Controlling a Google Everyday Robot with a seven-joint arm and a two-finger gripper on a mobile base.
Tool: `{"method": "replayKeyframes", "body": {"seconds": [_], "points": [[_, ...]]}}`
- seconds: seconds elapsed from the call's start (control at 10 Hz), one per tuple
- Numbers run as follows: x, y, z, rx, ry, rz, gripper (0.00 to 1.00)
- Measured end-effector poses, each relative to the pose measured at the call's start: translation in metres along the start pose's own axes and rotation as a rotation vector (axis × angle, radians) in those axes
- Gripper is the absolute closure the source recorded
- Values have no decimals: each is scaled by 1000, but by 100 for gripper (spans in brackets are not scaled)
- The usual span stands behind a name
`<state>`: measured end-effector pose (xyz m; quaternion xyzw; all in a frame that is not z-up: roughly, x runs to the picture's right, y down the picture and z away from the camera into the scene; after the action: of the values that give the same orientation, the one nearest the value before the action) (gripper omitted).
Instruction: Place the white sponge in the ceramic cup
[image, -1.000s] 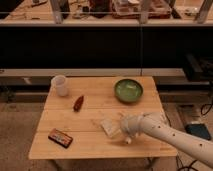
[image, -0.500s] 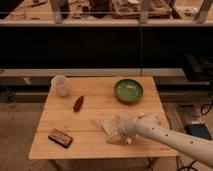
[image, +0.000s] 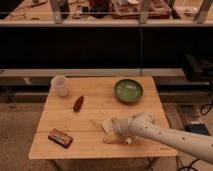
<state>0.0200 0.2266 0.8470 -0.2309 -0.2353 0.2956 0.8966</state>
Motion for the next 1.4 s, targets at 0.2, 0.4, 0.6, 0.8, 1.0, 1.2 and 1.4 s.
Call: {"method": "replayKeyframes", "body": {"seconds": [0.2, 0.4, 0.6, 0.8, 1.0, 1.2, 1.4], "points": [[-25, 8, 1, -8, -39, -20, 81], [-90, 23, -11, -23, -140, -93, 99], [-147, 35, -17, -36, -209, -171, 100], [-217, 45, -22, -55, -284, -256, 100], [-295, 40, -28, -77, -378, -295, 100], [-349, 20, -31, -89, -428, -298, 100], [-385, 1, -32, -99, -449, -291, 100]]}}
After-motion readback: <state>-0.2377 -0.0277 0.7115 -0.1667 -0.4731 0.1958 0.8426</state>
